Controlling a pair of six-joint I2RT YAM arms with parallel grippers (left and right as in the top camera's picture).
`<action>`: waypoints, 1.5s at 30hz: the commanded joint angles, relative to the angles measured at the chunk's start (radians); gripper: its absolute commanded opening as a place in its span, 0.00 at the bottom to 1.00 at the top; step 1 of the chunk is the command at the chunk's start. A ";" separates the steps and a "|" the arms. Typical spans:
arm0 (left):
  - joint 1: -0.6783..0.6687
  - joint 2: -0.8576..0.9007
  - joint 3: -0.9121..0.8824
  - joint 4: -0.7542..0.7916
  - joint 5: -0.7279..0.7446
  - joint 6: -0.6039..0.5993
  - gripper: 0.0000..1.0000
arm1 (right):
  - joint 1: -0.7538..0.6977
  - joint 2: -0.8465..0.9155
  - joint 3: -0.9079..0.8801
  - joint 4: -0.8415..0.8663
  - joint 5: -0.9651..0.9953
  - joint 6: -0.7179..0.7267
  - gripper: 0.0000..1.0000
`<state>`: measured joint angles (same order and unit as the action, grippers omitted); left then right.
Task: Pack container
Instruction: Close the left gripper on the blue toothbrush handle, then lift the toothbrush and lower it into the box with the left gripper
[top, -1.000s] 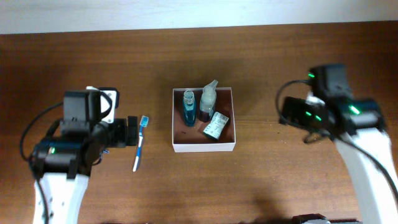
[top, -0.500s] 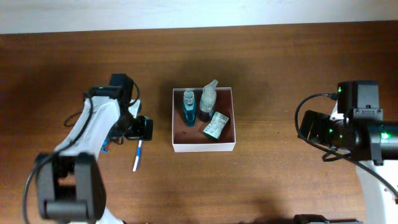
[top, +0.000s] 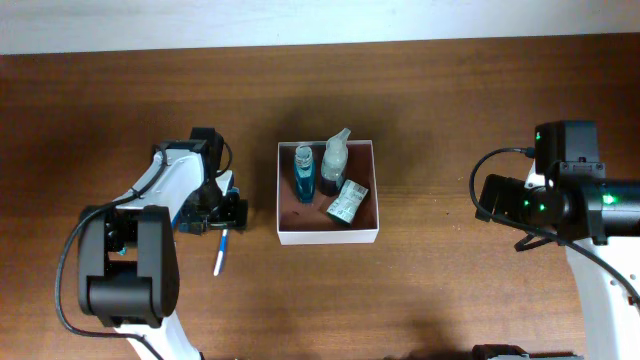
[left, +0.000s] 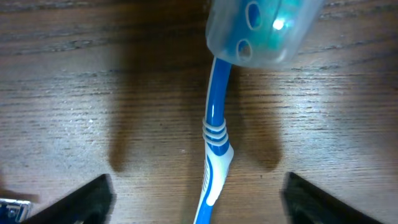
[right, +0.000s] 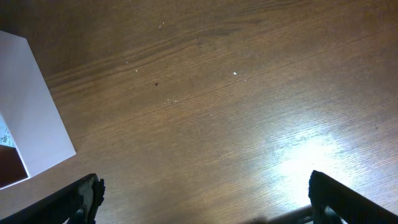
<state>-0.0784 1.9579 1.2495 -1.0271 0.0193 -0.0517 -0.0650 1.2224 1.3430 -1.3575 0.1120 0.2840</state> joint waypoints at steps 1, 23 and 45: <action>0.000 0.013 0.011 0.002 0.011 -0.005 0.70 | -0.008 0.003 0.002 0.003 0.005 -0.003 0.99; 0.000 0.013 -0.034 0.048 0.011 -0.005 0.27 | -0.008 0.003 0.002 0.000 0.005 -0.003 0.98; 0.000 0.004 -0.018 0.042 -0.015 -0.008 0.00 | -0.008 0.003 0.002 0.000 0.005 -0.003 0.98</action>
<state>-0.0784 1.9579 1.2343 -0.9779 0.0113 -0.0570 -0.0650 1.2224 1.3430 -1.3582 0.1120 0.2840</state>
